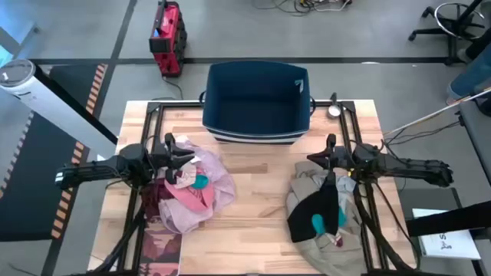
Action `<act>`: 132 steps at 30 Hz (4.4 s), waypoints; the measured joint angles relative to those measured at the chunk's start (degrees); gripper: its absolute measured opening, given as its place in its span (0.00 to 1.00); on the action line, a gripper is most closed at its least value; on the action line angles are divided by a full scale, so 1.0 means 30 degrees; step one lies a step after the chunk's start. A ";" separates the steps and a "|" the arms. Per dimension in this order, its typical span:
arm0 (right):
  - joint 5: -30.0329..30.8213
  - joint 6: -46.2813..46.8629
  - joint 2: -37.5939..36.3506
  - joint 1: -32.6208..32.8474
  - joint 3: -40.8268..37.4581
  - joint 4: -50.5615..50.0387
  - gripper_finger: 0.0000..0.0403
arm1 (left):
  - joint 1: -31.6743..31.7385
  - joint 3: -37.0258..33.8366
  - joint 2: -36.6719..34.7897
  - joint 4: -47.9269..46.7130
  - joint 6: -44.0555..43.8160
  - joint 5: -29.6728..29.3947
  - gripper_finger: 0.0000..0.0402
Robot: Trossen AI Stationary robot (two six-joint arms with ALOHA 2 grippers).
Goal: Sort clothes
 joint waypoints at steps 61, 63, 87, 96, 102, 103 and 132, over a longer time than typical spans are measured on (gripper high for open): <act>-0.5268 0.3869 0.3870 0.0394 0.4046 -0.1041 0.11 | 0.0000 0.0000 -0.0006 0.0006 0.0006 0.0000 0.18; -0.5718 0.3861 0.4781 0.0666 0.4787 -0.1386 0.17 | 0.0000 0.0000 0.0001 0.0005 0.0000 0.0000 0.18; -0.6047 0.4292 1.4535 0.2186 1.0577 -1.1552 0.43 | 0.0000 0.0000 0.0001 0.0002 0.0007 -0.0012 0.18; -0.6159 0.5465 1.7491 0.3436 1.2598 -1.5358 0.49 | 0.0000 -0.0001 -0.0007 0.0005 0.0007 -0.0138 0.18; -0.6169 0.6894 1.8877 0.5247 1.4156 -1.7141 0.51 | 0.0000 0.0000 0.0001 -0.0008 0.0007 -0.0146 0.18; -0.6164 0.7255 1.9071 0.5521 1.4232 -1.7114 0.51 | 0.0000 0.0000 -0.0003 0.0003 0.0007 -0.0149 0.18; -0.6764 0.8807 2.4771 0.7045 2.0513 -1.9450 0.03 | 0.0000 0.0000 -0.0006 0.0006 0.0647 -0.0175 0.18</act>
